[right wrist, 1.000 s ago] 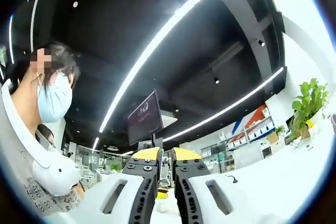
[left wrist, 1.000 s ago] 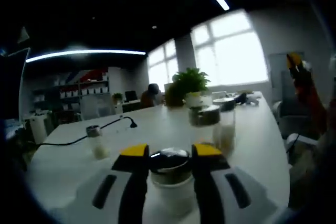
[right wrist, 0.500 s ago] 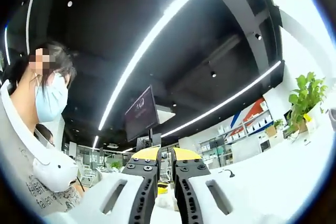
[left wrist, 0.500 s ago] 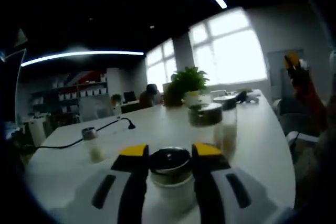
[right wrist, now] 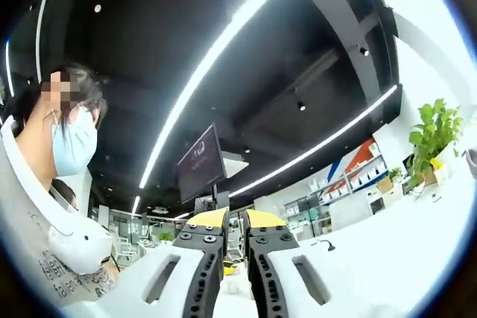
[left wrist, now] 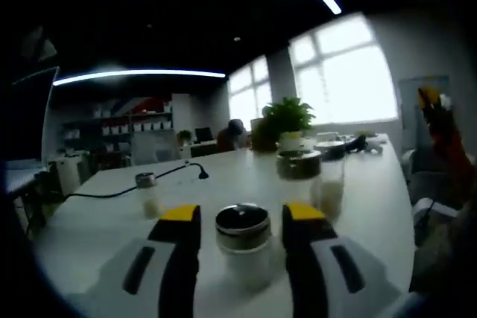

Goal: Rotate the seasoning bottle until the label or dispensing opening points toward the visible target arrow and the bottle remains upright within the marked orientation range

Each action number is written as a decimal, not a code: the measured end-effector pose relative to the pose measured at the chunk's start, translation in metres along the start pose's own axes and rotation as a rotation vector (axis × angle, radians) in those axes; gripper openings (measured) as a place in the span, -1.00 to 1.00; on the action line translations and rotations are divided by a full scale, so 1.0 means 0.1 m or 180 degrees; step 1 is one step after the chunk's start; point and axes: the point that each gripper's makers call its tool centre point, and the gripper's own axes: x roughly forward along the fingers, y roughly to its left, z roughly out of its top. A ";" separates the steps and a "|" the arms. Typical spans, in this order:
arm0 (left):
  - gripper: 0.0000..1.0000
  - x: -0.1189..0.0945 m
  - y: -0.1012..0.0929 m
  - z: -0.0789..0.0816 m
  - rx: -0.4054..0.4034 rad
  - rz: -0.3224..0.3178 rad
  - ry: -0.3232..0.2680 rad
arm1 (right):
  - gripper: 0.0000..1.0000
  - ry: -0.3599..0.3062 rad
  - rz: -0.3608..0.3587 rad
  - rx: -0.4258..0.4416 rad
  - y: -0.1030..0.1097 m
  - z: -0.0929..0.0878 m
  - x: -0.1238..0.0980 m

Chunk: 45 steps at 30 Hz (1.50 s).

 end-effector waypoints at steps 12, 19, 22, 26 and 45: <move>-0.35 0.08 -0.02 0.01 -0.0062 -0.0214 0.0010 | -0.90 -0.0011 0.0016 0.0066 0.00 0.03 0.00; -0.36 0.05 -0.07 0.00 -0.0089 -0.0718 0.0039 | -0.91 0.0039 0.0078 0.0080 0.07 -0.03 0.04; -0.35 0.04 -0.10 0.00 -0.0095 -0.1063 0.0037 | -0.92 0.0041 0.0100 0.0103 0.09 -0.03 0.09; -0.35 0.00 -0.15 -0.03 0.0271 -0.1432 0.0139 | -0.92 0.0048 0.0167 0.0105 0.15 0.00 0.14; -0.32 -0.06 -0.09 -0.02 -0.0472 -0.1176 0.0061 | -0.93 -0.0063 0.0185 0.0054 0.22 0.06 0.20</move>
